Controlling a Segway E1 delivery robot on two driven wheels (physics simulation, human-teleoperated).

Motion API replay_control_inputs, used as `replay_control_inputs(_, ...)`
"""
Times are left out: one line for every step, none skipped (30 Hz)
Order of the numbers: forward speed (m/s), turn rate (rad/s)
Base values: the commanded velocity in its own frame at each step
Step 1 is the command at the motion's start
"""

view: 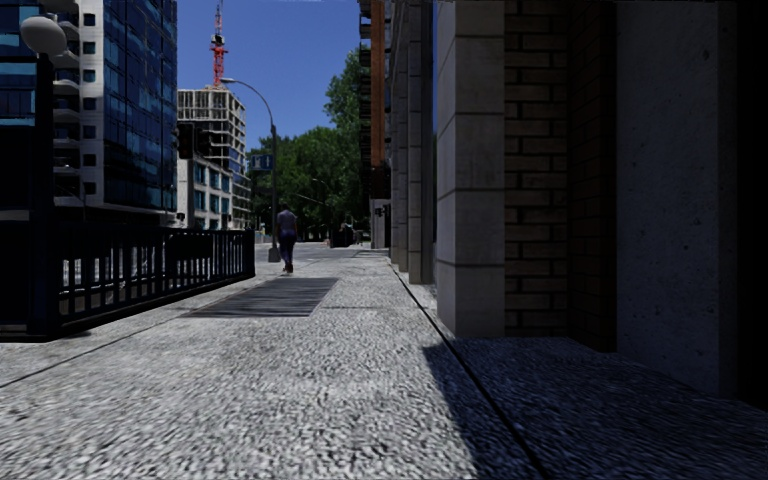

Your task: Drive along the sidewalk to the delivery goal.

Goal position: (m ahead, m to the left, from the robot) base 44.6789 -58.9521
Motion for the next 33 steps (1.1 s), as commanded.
replay_control_inputs(1.34,0.0)
replay_control_inputs(1.34,0.0)
replay_control_inputs(1.34,0.0)
replay_control_inputs(1.34,0.0)
replay_control_inputs(1.34,0.0)
replay_control_inputs(1.35,0.0)
replay_control_inputs(1.35,0.0)
replay_control_inputs(1.35,0.0)
replay_control_inputs(1.35,0.0)
replay_control_inputs(1.35,0.0)
replay_control_inputs(1.35,0.0)
replay_control_inputs(1.35,0.0)
replay_control_inputs(1.35,0.0)
replay_control_inputs(1.35,0.0)
replay_control_inputs(1.38,0.0)
replay_control_inputs(1.49,0.0)
replay_control_inputs(1.49,0.0)
replay_control_inputs(1.51,0.0)
replay_control_inputs(1.52,0.0)
replay_control_inputs(1.52,0.0)
replay_control_inputs(1.52,0.0)
replay_control_inputs(1.6,0.0)
replay_control_inputs(2.0,0.0)
replay_control_inputs(2.0,0.0)
replay_control_inputs(2.0,0.0)
replay_control_inputs(2.0,0.0)
replay_control_inputs(2.0,0.0)
replay_control_inputs(2.0,0.0)
replay_control_inputs(2.0,0.0)
replay_control_inputs(2.0,0.0)
replay_control_inputs(2.0,0.0)
replay_control_inputs(2.0,0.0)
replay_control_inputs(2.0,0.0)
